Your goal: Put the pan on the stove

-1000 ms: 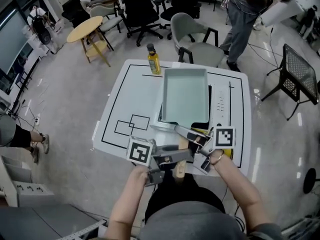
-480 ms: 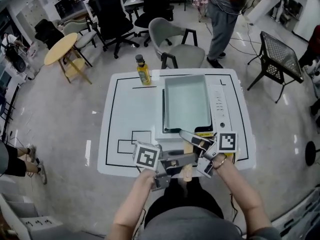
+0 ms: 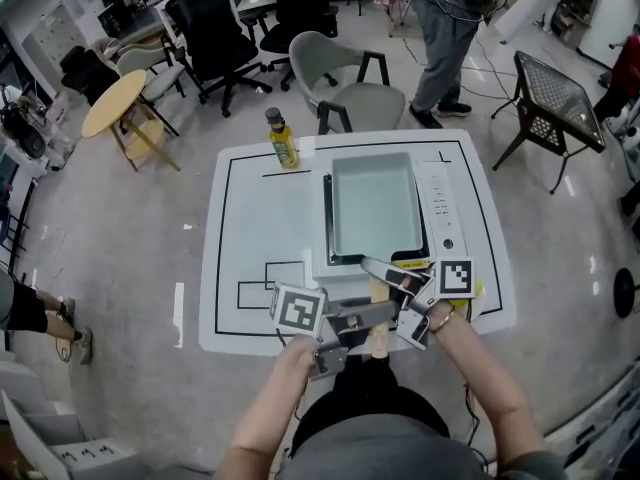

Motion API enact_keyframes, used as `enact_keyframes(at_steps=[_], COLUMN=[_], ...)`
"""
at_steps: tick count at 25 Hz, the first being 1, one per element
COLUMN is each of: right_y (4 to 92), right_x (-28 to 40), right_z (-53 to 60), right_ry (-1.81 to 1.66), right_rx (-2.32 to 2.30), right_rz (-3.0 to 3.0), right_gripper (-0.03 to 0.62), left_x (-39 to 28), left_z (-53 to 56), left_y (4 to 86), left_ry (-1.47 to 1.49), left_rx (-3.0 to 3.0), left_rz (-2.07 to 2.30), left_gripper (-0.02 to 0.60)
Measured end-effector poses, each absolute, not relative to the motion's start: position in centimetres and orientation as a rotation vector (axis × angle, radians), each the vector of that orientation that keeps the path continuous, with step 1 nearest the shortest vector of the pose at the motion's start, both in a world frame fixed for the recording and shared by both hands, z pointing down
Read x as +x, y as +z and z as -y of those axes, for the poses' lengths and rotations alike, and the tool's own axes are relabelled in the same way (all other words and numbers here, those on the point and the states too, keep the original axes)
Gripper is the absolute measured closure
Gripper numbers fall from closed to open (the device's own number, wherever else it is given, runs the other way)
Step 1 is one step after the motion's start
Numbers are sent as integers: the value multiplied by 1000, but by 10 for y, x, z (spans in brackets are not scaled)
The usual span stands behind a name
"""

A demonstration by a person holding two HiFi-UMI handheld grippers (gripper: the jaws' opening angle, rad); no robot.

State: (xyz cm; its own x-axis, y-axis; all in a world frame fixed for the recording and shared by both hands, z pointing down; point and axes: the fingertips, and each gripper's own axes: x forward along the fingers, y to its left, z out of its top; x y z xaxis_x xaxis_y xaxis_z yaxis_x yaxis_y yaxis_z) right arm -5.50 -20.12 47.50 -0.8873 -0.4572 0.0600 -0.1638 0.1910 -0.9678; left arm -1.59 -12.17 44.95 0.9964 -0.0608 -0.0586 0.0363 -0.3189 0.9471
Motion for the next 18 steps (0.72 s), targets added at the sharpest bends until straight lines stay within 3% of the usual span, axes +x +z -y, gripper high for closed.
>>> enact_keyframes(at_steps=[18], right_y=[481], right_x=[-48], right_z=[219], right_ry=[-1839], right_rx=[-516], right_rz=[-2125], right_gripper=[418], left_x=[-9], left_z=[142], left_y=[458], left_ry=[-79], left_rx=[1796], left_rz=[87], left_gripper=[451])
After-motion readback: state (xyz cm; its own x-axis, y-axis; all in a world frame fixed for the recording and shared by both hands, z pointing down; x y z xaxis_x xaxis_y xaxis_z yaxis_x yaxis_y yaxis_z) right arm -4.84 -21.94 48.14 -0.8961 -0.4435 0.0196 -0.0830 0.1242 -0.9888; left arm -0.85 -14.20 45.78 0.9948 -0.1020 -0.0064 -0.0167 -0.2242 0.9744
